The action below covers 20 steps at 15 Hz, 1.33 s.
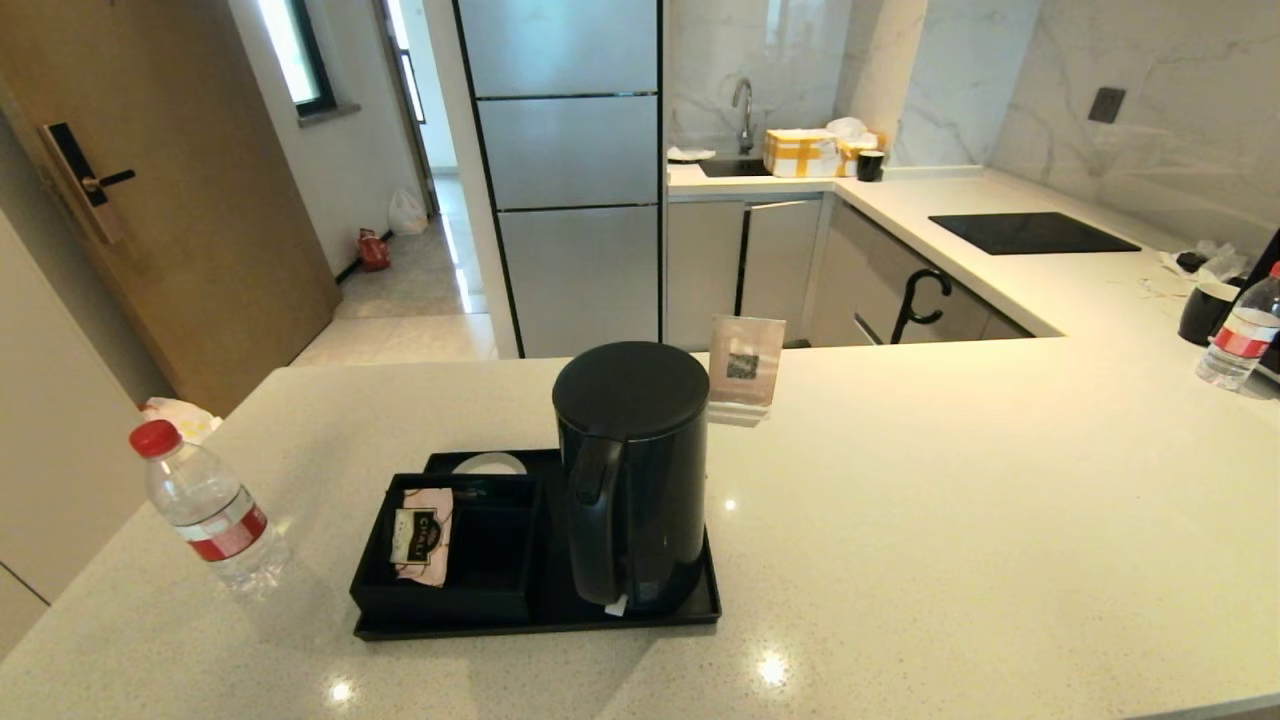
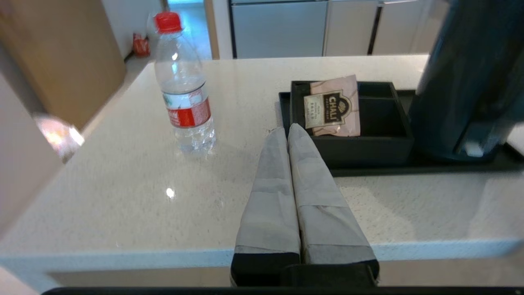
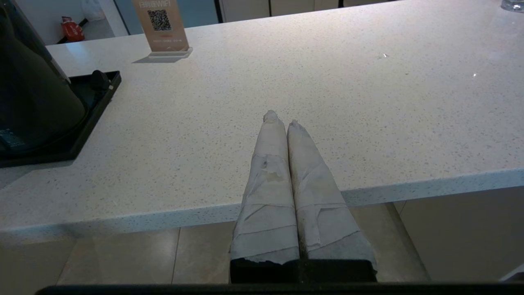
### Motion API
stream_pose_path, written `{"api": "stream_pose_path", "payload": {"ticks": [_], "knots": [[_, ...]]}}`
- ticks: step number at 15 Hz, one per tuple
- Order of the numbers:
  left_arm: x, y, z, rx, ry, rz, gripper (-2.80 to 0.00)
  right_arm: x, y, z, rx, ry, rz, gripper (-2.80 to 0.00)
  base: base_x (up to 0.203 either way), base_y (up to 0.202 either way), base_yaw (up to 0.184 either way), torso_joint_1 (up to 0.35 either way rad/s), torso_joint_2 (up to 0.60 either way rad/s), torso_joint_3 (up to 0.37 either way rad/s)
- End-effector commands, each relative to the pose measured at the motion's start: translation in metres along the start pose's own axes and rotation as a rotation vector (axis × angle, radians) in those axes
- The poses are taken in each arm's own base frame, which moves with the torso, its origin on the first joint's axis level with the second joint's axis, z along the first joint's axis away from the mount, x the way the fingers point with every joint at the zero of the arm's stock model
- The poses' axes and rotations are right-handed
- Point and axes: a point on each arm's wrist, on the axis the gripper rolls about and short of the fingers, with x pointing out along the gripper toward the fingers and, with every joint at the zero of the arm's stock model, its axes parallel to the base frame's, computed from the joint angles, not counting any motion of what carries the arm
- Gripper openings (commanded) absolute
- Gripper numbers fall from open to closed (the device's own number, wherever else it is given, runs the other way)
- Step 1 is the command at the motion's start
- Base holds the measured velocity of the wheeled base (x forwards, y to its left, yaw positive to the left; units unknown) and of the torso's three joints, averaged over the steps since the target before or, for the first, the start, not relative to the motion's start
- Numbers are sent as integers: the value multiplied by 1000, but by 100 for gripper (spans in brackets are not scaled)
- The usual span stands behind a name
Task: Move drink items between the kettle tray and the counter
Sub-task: Pick up the kettle
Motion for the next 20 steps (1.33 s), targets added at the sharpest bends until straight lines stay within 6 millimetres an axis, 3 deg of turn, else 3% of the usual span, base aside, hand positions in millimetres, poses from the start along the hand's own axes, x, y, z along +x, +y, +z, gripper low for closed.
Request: {"api": "stream_pose_path", "payload": {"ticks": [1, 20], "knots": [[0, -1, -14, 65, 103, -37, -280, 0, 0, 0, 1, 2, 0, -280, 0, 0, 0, 0, 0, 0], [1, -1, -13, 15, 84, -23, -280, 0, 0, 0, -4, 3, 0, -280, 0, 0, 0, 0, 0, 0]]}}
